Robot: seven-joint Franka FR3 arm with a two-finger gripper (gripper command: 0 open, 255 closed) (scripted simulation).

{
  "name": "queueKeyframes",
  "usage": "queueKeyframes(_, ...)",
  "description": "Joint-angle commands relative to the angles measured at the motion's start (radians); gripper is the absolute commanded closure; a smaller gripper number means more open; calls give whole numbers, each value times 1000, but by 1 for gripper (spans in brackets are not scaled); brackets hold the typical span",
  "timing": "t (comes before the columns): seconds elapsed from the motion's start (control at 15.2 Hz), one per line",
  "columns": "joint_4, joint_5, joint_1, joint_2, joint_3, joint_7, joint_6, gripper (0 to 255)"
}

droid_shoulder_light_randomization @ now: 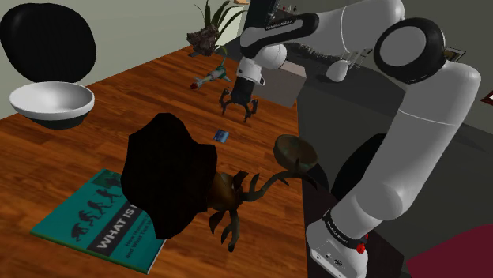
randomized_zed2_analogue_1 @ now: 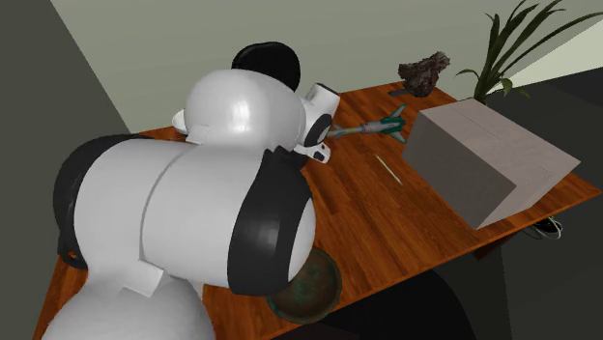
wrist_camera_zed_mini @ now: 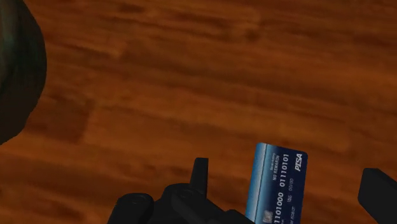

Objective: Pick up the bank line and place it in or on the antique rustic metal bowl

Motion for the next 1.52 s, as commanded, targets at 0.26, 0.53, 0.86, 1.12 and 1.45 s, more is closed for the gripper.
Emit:
queueKeyframes(0.26, 105, 101, -10, 204, 7, 69, 17, 0)
queueKeyframes(0.53, 67, 112, 1, 212, 14, 62, 65, 0)
queueKeyframes(0.86, 44, 119, 8, 218, 19, 58, 96, 0)
queueKeyframes(1.12, 44, 119, 8, 219, 19, 58, 96, 0)
queueKeyframes(1.45, 44, 119, 8, 218, 19, 58, 96, 255)
